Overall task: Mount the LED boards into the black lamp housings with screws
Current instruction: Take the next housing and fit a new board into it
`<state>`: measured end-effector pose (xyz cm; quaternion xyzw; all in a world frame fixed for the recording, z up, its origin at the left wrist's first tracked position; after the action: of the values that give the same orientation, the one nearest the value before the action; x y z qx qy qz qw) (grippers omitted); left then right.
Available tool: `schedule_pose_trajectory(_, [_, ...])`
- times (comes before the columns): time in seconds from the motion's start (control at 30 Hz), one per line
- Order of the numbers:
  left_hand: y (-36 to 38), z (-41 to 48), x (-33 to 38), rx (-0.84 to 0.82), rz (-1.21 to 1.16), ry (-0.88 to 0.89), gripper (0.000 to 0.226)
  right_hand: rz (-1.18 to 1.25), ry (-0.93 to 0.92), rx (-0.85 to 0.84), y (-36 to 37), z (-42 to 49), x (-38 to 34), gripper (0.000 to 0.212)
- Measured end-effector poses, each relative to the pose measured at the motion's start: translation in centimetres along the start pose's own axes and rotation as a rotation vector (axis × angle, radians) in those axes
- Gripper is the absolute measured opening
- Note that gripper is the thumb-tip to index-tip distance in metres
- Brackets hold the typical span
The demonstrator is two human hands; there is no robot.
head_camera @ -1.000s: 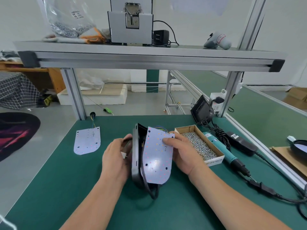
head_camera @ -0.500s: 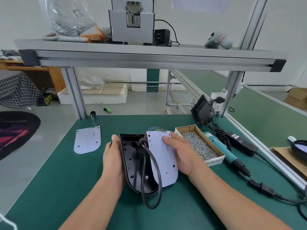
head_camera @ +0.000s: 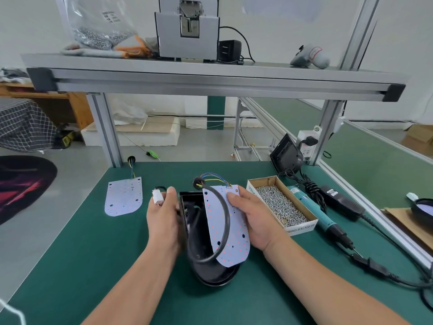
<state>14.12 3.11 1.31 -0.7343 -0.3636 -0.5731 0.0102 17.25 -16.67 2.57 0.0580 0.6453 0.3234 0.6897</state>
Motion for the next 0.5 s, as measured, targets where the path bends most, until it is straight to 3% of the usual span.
schedule_pose_trajectory(0.1, [0.5,0.3,0.3,-0.059,-0.092,0.037,0.037,0.011,-0.063,0.084,-0.3,0.2,-0.5,0.023])
schedule_pose_trajectory(0.17, [0.6,0.4,0.4,-0.060,-0.030,0.089,0.033,-0.003,-0.076,0.132,-0.8,0.3,-0.6,0.020])
schedule_pose_trajectory(0.4, [0.5,0.6,1.1,-0.039,0.460,0.251,0.018,-0.038,-0.061,0.144,-1.0,0.2,-0.9,0.024])
schedule_pose_trajectory(0.5, [0.6,0.5,1.4,-0.130,0.681,0.255,0.003,-0.042,-0.053,0.148,-1.1,0.3,-0.8,0.021])
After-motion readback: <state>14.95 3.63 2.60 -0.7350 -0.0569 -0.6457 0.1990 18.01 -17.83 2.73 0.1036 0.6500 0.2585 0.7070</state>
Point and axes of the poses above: each hand's wrist, its own z-axis towards the middle knuckle, its own y-axis out of the palm, x = y × z, the point moved 4 cm from there along z, towards the middle knuckle, and after that the axes turned 11 degrees about -y, right-handed, at the moved point
